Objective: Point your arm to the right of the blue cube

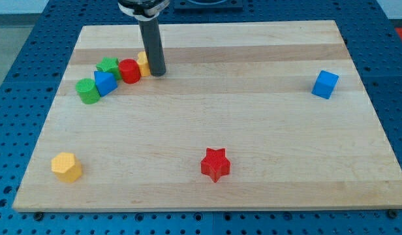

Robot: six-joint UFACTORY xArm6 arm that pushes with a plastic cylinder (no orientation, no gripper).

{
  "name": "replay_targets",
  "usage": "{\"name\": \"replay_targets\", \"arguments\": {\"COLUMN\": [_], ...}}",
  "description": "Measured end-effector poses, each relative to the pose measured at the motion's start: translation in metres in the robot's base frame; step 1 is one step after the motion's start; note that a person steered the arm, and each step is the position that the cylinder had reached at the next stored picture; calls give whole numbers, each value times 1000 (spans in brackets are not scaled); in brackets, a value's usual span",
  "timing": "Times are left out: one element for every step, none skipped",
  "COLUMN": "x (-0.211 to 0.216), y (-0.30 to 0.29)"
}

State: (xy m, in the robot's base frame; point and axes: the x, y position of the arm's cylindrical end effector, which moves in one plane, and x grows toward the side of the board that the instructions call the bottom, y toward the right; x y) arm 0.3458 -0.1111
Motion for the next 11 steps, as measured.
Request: {"name": "replay_targets", "arguments": {"x": [1, 45, 98, 121, 121, 121, 120, 115, 103, 92, 80], "y": [13, 48, 82, 137, 198, 259, 314, 359, 382, 383, 383]}}
